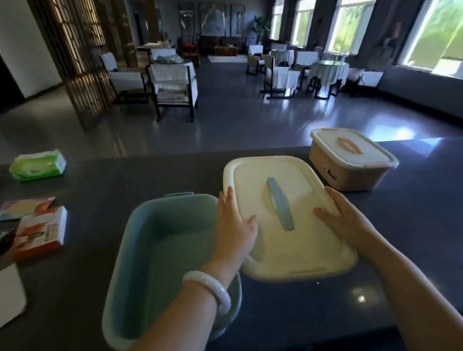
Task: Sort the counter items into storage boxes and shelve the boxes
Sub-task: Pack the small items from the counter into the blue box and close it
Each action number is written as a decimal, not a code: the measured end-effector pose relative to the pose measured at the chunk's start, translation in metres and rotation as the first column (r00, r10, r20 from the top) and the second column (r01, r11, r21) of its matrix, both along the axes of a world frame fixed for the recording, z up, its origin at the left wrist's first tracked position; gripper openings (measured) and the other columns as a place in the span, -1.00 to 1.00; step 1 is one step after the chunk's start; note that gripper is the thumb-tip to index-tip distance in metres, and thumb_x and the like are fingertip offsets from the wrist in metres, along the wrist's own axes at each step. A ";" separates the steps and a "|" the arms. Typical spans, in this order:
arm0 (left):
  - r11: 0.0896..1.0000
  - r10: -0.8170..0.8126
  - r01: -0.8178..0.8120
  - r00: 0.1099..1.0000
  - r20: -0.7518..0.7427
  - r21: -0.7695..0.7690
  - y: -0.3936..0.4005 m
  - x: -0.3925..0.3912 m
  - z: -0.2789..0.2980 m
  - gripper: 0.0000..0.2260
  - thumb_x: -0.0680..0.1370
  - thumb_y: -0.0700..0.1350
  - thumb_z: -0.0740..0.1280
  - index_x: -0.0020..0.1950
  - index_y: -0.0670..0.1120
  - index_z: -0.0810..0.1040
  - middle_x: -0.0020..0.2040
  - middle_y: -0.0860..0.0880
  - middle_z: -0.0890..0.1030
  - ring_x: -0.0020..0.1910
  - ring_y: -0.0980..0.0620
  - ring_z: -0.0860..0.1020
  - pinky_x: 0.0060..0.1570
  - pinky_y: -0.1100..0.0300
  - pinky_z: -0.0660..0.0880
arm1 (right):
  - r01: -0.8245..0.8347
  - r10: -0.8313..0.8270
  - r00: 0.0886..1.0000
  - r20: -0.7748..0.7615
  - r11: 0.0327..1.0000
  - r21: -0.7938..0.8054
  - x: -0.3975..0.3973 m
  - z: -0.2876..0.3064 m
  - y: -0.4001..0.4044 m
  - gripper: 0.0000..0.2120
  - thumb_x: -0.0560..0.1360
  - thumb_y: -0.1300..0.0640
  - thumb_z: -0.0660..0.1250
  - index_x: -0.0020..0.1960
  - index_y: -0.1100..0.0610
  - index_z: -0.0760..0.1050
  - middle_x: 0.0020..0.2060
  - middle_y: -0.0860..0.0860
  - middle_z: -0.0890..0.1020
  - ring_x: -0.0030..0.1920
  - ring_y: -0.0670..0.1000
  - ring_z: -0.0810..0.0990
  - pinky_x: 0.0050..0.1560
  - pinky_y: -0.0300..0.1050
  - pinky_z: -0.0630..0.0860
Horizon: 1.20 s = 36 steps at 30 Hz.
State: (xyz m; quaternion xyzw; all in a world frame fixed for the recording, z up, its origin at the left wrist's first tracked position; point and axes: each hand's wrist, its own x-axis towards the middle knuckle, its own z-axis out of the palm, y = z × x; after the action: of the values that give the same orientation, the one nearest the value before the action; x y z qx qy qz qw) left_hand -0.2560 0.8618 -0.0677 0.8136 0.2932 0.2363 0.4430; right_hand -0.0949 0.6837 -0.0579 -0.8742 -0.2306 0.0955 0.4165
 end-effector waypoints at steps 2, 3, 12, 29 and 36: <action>0.999 -0.015 0.016 1.000 0.026 -0.042 -0.020 0.020 -0.007 -0.23 0.54 -0.10 0.36 0.58 0.00 -0.08 0.57 -0.05 0.02 0.53 -0.03 0.09 0.43 0.14 0.11 | 0.002 -0.002 1.000 -0.015 0.999 -0.046 0.019 -0.005 -0.020 -0.34 0.50 -0.11 0.35 0.51 -0.09 0.15 0.34 -0.05 0.41 0.14 -0.03 0.40 0.07 -0.10 0.32; 0.997 -0.025 0.028 0.999 0.042 -0.075 -0.029 0.028 -0.012 -0.21 0.53 -0.13 0.38 0.58 -0.01 -0.08 0.57 -0.05 0.04 0.52 -0.03 0.11 0.43 0.15 0.12 | 0.003 -0.005 1.000 -0.028 0.998 -0.068 0.027 -0.011 -0.028 -0.34 0.50 -0.12 0.35 0.51 -0.09 0.15 0.37 -0.02 0.40 0.18 0.00 0.42 0.10 -0.07 0.33; 0.966 -0.146 0.042 0.903 -0.404 -0.254 -0.049 0.070 -0.066 -0.15 0.57 -0.07 0.33 0.56 -0.04 -0.29 0.58 -0.08 -0.18 0.55 -0.10 0.00 0.49 0.01 0.10 | 0.026 -0.067 0.973 -0.219 0.982 -0.186 0.052 -0.108 -0.053 -0.36 0.53 -0.13 0.29 0.51 -0.08 0.10 0.36 0.05 0.40 0.08 -0.01 0.42 0.04 -0.05 0.41; 0.977 -0.009 0.128 0.819 -0.573 0.168 -0.077 0.059 -0.131 -0.31 0.62 0.20 0.03 0.56 -0.06 -0.26 0.54 -0.10 -0.36 0.54 -0.06 -0.23 0.50 0.08 -0.16 | -0.061 0.172 0.968 0.185 0.870 -0.489 0.058 -0.158 -0.056 -0.34 0.60 -0.21 -0.04 0.57 -0.01 -0.25 0.55 -0.08 -0.16 0.50 -0.15 -0.27 0.48 -0.15 -0.31; 0.942 -0.051 0.284 0.650 -0.758 0.180 -0.065 0.068 -0.112 -0.30 0.63 0.21 0.02 0.57 -0.12 -0.23 0.55 -0.21 -0.29 0.54 -0.19 -0.21 0.49 -0.11 -0.16 | -0.047 0.163 0.973 0.161 0.830 -0.556 0.058 -0.138 -0.046 -0.31 0.59 -0.23 0.03 0.58 0.06 -0.11 0.57 -0.01 -0.03 0.55 -0.01 -0.15 0.53 -0.02 -0.22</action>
State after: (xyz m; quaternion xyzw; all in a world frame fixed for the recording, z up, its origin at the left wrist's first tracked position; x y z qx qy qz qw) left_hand -0.1881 0.7970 -0.1802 0.9167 0.3341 -0.1191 0.1838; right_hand -0.0365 0.6381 -0.1962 -0.9477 -0.2824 0.0916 0.1173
